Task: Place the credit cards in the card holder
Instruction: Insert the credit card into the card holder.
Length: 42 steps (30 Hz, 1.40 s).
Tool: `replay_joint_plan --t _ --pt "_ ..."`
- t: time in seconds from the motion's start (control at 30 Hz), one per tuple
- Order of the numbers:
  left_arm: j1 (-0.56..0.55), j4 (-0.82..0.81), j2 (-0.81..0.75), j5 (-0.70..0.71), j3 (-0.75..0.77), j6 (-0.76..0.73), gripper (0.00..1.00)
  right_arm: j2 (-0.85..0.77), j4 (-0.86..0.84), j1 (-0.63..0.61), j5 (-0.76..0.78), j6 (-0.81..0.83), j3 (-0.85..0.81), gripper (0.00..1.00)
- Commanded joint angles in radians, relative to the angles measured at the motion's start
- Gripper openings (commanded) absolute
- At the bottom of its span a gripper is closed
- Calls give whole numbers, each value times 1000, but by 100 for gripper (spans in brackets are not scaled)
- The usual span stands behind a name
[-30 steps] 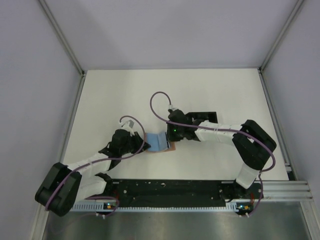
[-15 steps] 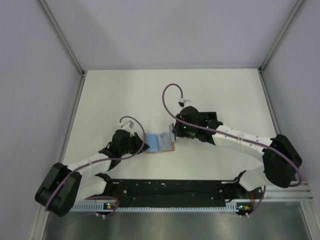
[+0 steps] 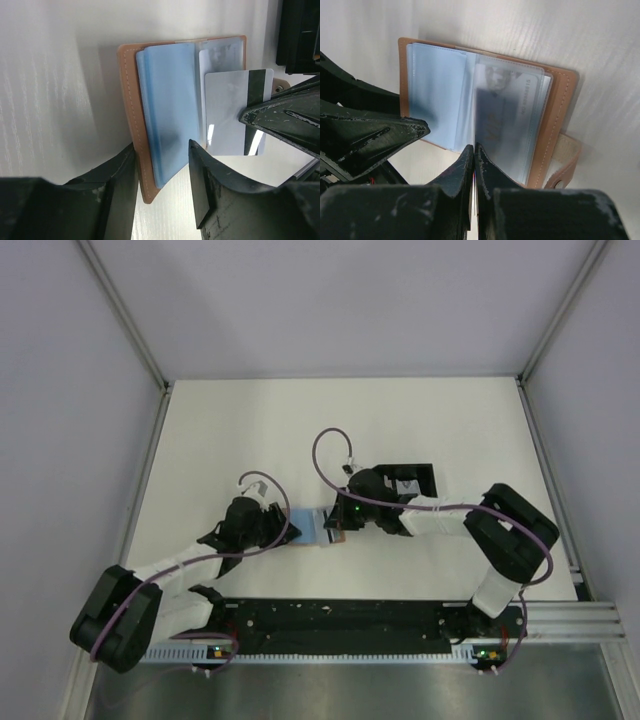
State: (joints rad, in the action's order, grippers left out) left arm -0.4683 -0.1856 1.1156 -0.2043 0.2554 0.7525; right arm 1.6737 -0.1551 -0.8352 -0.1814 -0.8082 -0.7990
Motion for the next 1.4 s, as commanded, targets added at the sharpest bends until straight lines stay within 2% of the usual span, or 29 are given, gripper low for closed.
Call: replay_joint_plan --t 0.0,0.13,0.2,0.3,0.37,0.63,0.93,1.37 --pt "0 78 3 54 39 -12 49 26 -138 10 -44 -32 -3 0" --pt "2 118 9 77 54 -21 47 37 -168 24 -84 -52 3 0" --pt "0 144 10 89 67 -28 45 -8 -202 25 -92 -63 26 0" --pt "0 159 4 105 68 -33 43 -25 -105 28 -29 -26 -11 0" --pt "0 155 6 106 68 -35 42 12 -83 39 -47 -25 -32 0" --pt "0 141 9 91 62 -39 37 113 -210 48 -118 -109 -9 0" --pt "0 127 33 66 65 -45 29 172 -239 54 -128 -147 -19 0" --pt "-9 84 46 11 42 -35 26 196 -327 53 -30 -186 20 0"
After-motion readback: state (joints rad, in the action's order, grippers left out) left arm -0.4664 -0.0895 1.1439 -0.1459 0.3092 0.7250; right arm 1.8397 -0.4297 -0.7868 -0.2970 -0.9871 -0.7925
